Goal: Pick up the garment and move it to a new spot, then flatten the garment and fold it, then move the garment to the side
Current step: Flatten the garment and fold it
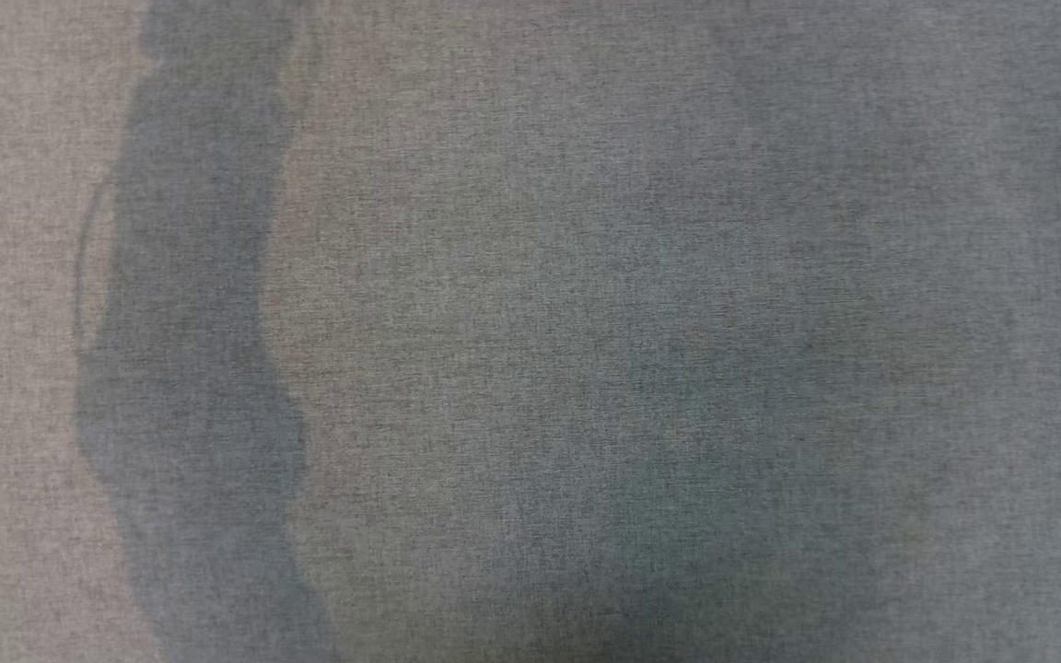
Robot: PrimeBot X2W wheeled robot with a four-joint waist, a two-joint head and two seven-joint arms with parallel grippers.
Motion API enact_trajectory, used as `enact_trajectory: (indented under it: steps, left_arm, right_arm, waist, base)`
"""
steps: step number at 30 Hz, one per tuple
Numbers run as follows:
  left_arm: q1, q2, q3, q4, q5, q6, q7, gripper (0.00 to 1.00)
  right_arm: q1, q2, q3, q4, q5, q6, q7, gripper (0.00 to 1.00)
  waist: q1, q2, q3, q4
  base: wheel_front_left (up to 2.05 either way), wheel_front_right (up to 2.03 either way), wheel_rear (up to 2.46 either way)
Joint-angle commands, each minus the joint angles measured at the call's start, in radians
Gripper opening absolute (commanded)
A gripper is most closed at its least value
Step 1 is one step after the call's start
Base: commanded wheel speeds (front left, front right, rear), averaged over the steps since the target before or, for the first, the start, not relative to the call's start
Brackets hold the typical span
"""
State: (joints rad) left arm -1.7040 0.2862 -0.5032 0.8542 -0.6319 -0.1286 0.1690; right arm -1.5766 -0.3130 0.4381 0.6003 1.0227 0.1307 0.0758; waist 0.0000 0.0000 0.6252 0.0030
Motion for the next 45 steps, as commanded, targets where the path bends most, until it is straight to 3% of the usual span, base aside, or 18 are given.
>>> enact_trajectory:
  steps: [1,11,19,26,34,39,45]
  left_arm:
    - [-0.031,-0.003,-0.003,0.025,0.005,0.001,-0.018,0.0]
    - [-0.027,-0.024,-0.097,0.109,-0.06,-0.002,-0.084,0.0]
    - [0.207,0.028,-0.274,0.084,-0.16,-0.002,-0.041,0.0]
    - [0.453,0.133,-0.442,-0.06,-0.267,-0.002,0.088,0.0]
    - [0.704,0.288,-0.512,-0.277,-0.366,0.006,0.164,0.0]
    - [0.853,0.391,-0.522,-0.459,-0.425,0.071,0.224,0.0]
    - [0.997,0.522,-0.565,-0.734,-0.448,0.183,0.309,0.0]
  right_arm:
    - [-0.024,-0.003,0.015,0.01,0.01,0.0,-0.017,0.0]
    - [-0.017,-0.04,0.17,0.007,0.079,0.0,-0.075,0.0]
    - [0.225,-0.091,0.327,-0.03,0.189,0.0,-0.07,0.0]
    - [0.433,-0.123,0.474,-0.076,0.289,0.0,0.013,0.0]
    - [0.63,-0.181,0.594,-0.163,0.366,0.0,0.104,0.0]
    - [0.743,-0.239,0.629,-0.237,0.412,0.0,0.139,0.0]
    - [0.884,-0.331,0.66,-0.32,0.493,0.0,0.226,0.0]
  waist:
    - [0.0,0.0,0.002,0.005]
    - [0.0,0.0,-0.019,0.018]
    - [0.0,0.0,-0.146,0.011]
    - [0.0,0.0,-0.29,-0.013]
    - [0.0,0.0,-0.438,-0.028]
    - [0.0,0.0,-0.507,-0.029]
    - [0.0,0.0,-0.565,-0.025]
  base:
    - [0.0,0.0,0.0]
    - [0.0,0.0,0.0]
    - [0.0,0.0,0.0]
    - [0.0,0.0,0.0]
    - [0.0,0.0,0.0]
    - [0.0,0.0,0.0]
    - [0.0,0.0,0.0]
